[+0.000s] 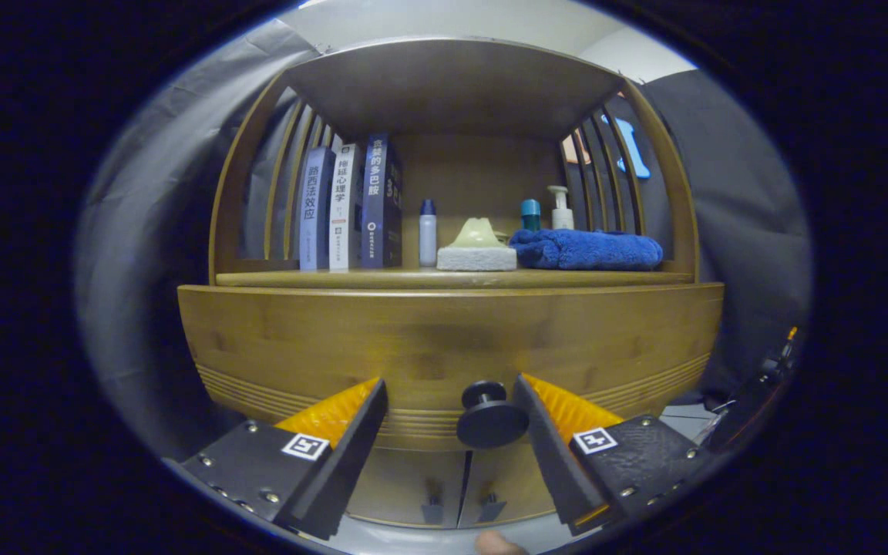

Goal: Pull open the drawer, take out the items inside it, and place them on the countertop above the cabinet.

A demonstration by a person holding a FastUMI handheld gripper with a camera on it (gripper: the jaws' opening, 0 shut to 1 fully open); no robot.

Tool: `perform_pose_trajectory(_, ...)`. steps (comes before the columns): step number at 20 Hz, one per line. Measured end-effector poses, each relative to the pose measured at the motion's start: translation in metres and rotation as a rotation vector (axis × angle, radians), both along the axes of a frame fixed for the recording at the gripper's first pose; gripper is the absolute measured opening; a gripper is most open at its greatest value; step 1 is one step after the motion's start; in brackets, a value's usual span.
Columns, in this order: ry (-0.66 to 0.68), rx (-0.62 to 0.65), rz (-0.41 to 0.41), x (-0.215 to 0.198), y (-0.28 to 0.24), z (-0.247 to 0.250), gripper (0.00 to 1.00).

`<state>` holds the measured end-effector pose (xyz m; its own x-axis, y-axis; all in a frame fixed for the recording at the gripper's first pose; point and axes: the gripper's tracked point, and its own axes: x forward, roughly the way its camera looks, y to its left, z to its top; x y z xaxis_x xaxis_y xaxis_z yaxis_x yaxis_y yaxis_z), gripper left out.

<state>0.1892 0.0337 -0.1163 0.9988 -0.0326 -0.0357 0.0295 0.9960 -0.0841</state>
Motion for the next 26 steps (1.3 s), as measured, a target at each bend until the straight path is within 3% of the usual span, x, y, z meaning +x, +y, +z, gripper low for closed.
perform_pose_trajectory(9, -0.017, -0.011, -0.01, 0.031, 0.0, -0.002, 0.99)
perform_pose_trajectory(14, 0.047, 0.07, 0.013, 0.028, 0.0, -0.002, 0.99)
perform_pose_trajectory(18, 0.136, 0.148, -0.061, 0.015, -0.017, -0.019, 0.99)
perform_pose_trajectory(22, 0.137, 0.042, -0.085, -0.016, -0.032, -0.026, 0.99)
perform_pose_trajectory(26, 0.151, -0.067, -0.057, -0.059, -0.029, -0.027, 0.99)
